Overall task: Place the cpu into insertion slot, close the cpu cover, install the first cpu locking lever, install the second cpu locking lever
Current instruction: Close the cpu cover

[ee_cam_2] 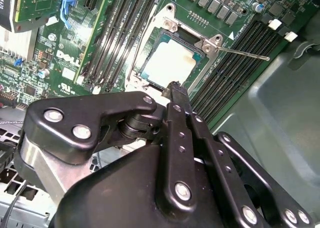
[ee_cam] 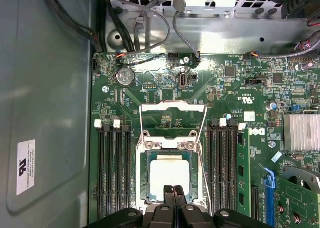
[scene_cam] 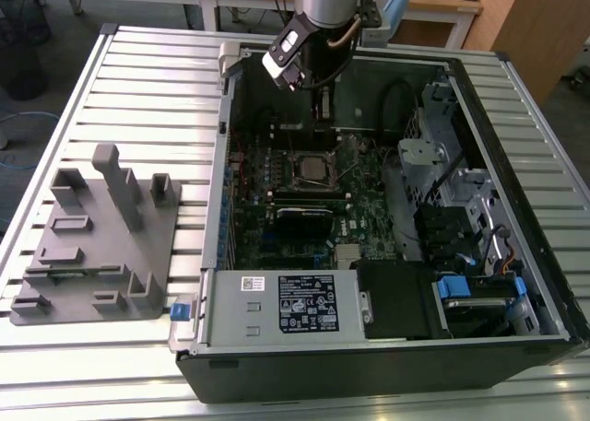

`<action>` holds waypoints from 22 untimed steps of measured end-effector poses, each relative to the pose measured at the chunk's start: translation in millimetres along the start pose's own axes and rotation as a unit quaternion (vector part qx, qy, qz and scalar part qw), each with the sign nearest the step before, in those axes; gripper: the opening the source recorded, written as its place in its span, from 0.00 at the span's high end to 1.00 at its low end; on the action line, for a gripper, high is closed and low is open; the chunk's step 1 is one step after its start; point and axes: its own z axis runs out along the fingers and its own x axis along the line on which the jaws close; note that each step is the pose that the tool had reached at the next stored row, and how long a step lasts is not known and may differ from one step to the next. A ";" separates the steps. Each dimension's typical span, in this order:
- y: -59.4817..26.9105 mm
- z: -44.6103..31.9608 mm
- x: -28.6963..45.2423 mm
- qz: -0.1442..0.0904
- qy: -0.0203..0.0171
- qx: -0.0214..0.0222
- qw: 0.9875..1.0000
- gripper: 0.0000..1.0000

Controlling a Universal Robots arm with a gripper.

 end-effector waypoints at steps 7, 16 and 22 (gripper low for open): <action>0.2 -3.4 -0.1 0.000 0.000 0.000 1.000 0.89; 0.3 -4.7 -0.2 0.000 0.000 0.000 1.000 0.89; 0.4 -6.1 -0.2 0.000 0.000 0.000 1.000 0.89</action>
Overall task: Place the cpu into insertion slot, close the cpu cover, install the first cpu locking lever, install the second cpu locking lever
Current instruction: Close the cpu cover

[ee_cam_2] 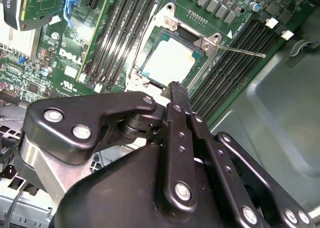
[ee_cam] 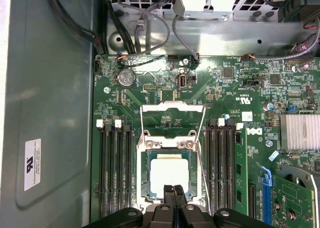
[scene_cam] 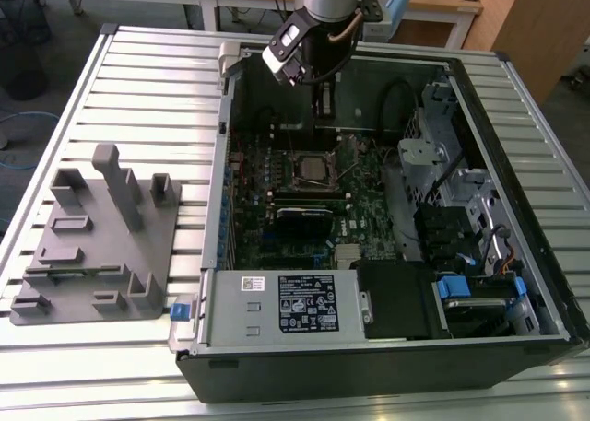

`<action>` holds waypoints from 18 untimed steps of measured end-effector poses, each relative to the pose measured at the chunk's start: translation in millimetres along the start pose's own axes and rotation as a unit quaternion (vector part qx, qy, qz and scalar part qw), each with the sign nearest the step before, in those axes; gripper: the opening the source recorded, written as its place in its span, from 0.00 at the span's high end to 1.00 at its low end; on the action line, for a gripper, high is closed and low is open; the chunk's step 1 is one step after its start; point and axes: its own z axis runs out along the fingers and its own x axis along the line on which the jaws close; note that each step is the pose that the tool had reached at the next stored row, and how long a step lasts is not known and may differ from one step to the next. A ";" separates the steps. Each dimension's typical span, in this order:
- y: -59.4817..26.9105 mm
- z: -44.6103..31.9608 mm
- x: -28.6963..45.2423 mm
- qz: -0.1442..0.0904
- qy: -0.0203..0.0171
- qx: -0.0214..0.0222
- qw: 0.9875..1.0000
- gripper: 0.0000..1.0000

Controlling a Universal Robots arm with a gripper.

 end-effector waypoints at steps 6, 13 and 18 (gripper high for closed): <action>0.1 -1.1 -0.1 0.000 0.000 0.000 1.000 0.89; 0.1 -2.4 -0.1 0.000 0.000 0.000 1.000 0.89; 0.2 -2.6 -0.1 0.000 0.000 0.000 1.000 0.89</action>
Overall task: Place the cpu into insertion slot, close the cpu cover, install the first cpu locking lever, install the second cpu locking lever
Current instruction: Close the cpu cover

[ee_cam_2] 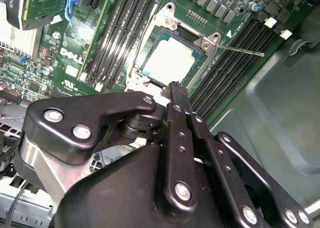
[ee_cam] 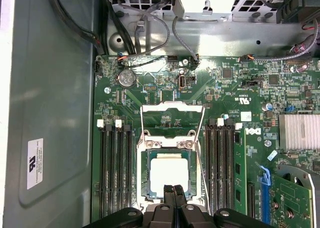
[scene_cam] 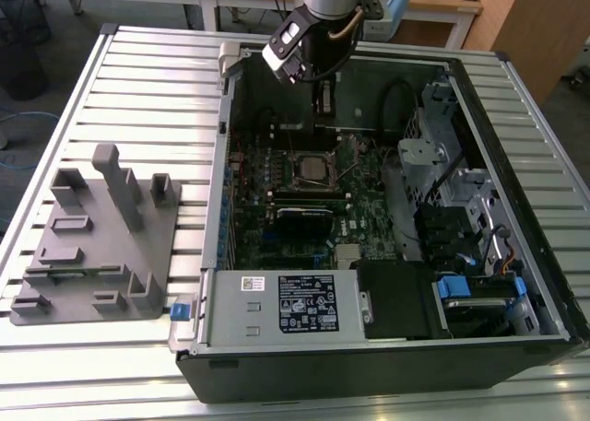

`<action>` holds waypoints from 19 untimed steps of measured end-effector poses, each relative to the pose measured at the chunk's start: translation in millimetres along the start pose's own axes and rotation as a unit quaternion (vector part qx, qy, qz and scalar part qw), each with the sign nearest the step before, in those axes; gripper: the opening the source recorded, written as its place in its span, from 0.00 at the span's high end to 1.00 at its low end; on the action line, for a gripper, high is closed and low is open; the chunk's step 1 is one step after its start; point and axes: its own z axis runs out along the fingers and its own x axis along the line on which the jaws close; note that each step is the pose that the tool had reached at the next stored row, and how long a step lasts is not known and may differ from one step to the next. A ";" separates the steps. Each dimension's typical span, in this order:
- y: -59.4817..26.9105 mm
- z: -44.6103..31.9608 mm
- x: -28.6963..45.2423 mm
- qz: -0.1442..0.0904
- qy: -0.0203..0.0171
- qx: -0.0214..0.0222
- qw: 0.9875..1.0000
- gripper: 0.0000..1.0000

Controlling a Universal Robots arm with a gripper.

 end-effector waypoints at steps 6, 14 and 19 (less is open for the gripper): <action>0.2 -3.2 -0.1 0.000 0.000 0.000 1.000 0.89; 0.8 -12.7 -0.4 0.000 0.000 0.000 1.000 0.89; 1.1 -17.3 -0.6 0.000 0.000 0.000 1.000 0.89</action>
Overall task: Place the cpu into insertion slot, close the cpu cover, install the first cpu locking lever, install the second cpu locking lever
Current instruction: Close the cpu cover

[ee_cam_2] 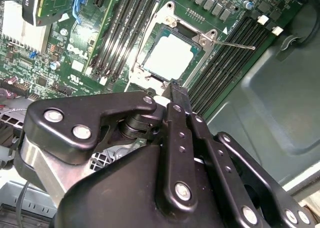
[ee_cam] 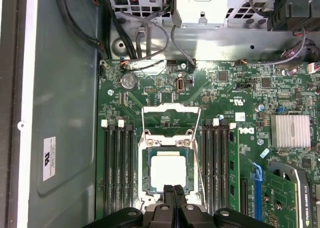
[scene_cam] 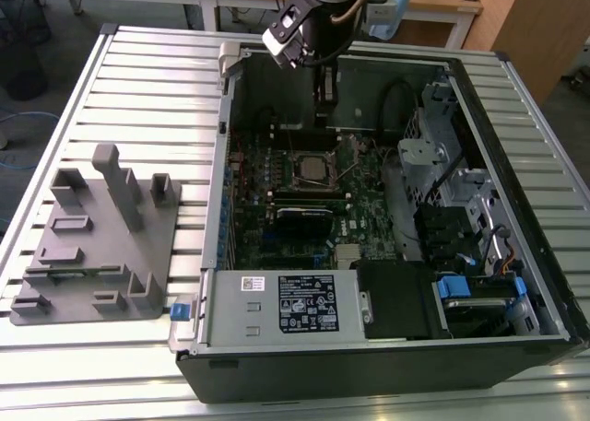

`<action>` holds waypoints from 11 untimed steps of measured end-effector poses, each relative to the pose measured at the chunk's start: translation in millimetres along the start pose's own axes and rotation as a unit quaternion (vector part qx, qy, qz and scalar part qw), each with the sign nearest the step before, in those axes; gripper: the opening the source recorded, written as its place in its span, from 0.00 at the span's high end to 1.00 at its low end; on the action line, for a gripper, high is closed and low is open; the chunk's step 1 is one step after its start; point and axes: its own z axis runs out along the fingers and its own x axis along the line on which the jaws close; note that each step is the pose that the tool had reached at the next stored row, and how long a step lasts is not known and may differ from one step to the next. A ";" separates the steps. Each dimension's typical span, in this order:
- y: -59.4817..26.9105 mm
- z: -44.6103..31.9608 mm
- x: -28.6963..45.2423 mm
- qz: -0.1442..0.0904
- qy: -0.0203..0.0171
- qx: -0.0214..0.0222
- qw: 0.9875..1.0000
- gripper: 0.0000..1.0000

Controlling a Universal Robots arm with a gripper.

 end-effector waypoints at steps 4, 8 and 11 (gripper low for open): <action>0.0 -0.3 0.0 0.000 0.000 0.000 1.000 0.89; 2.7 -0.1 0.0 0.000 0.000 0.000 1.000 0.89; 7.0 0.3 0.1 0.000 0.000 0.000 1.000 0.89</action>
